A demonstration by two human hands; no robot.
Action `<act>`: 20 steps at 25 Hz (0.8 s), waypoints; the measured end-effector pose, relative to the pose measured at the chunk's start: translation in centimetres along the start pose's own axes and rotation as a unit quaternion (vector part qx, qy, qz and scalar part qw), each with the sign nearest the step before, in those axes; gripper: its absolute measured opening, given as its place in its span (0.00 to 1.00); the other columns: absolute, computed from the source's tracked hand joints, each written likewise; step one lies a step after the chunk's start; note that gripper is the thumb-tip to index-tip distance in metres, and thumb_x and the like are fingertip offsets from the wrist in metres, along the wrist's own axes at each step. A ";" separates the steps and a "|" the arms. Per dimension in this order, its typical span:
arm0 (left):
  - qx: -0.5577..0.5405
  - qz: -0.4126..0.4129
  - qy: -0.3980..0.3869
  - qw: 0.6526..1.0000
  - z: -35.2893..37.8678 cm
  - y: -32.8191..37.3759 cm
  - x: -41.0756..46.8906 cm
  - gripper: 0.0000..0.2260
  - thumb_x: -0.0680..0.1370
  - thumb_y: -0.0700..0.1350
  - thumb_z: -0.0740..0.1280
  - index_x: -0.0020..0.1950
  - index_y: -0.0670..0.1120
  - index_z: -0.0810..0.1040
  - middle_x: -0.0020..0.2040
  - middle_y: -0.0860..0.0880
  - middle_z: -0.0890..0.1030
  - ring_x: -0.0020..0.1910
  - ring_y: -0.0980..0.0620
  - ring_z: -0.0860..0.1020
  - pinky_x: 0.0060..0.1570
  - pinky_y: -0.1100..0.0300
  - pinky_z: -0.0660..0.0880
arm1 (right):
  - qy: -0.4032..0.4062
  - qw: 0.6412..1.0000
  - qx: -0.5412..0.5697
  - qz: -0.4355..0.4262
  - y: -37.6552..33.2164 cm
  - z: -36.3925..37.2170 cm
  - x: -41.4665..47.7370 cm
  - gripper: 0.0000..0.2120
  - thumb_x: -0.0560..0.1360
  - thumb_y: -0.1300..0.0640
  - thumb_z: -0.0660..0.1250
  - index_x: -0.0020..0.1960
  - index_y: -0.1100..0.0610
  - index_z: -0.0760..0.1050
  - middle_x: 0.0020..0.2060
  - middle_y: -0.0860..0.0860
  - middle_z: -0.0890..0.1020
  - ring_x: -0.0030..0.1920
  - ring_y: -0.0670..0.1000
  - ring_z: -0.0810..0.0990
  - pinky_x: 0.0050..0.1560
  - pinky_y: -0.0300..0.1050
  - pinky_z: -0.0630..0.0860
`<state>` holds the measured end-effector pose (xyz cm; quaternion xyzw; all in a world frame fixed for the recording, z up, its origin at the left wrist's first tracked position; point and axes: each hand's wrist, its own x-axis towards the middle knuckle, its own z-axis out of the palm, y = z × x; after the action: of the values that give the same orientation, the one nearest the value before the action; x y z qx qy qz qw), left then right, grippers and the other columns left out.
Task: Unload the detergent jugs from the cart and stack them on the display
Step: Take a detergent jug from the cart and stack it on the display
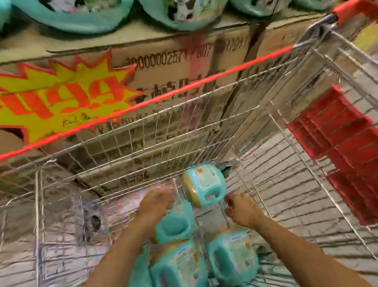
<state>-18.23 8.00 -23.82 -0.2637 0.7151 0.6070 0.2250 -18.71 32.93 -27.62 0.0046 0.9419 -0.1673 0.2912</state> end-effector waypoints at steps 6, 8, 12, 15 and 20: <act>-0.012 -0.059 0.055 0.997 3.3 -5.9 5.9 0.08 0.77 0.40 0.68 0.40 0.50 0.78 0.33 0.50 0.78 0.31 0.56 0.74 0.25 0.69 0.68 | -0.059 0.997 -0.020 -0.041 3.4 8.0 9.9 0.27 0.75 0.57 0.66 0.72 0.59 0.66 0.68 0.59 0.73 0.68 0.58 0.71 0.65 0.45 0.67; -0.042 -0.110 0.075 0.990 3.9 -8.5 7.1 0.09 0.77 0.39 0.68 0.41 0.51 0.78 0.34 0.51 0.79 0.33 0.57 0.75 0.29 0.66 0.68 | -0.069 0.997 -0.015 -0.033 4.5 10.5 12.6 0.27 0.74 0.59 0.67 0.71 0.61 0.66 0.67 0.60 0.73 0.67 0.59 0.72 0.64 0.46 0.67; -0.085 -0.163 0.083 0.979 4.2 -12.3 8.2 0.09 0.77 0.36 0.67 0.44 0.51 0.79 0.33 0.50 0.77 0.32 0.57 0.73 0.27 0.68 0.65 | -0.072 0.985 -0.147 -0.059 5.7 14.4 16.1 0.24 0.72 0.59 0.66 0.67 0.60 0.67 0.64 0.57 0.74 0.64 0.58 0.72 0.64 0.48 0.66; -0.103 -0.159 0.089 0.978 3.7 -13.8 8.2 0.09 0.76 0.36 0.68 0.44 0.50 0.80 0.34 0.49 0.77 0.34 0.54 0.73 0.31 0.65 0.67 | -0.071 0.954 -0.278 -0.084 5.8 15.3 17.7 0.21 0.75 0.58 0.64 0.66 0.60 0.66 0.63 0.57 0.74 0.64 0.59 0.71 0.68 0.51 0.62; -0.136 -0.169 0.100 0.971 3.2 -14.1 7.1 0.05 0.74 0.39 0.72 0.46 0.48 0.81 0.34 0.48 0.80 0.37 0.51 0.76 0.41 0.58 0.71 | -0.026 0.958 -0.261 -0.113 4.9 13.9 17.5 0.16 0.79 0.54 0.60 0.65 0.59 0.68 0.61 0.58 0.76 0.61 0.59 0.73 0.60 0.50 0.67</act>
<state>-14.43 8.62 -39.46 -0.4682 0.5898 0.6222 0.2141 -25.14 31.62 -49.55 -0.1822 0.9392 0.0523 0.2864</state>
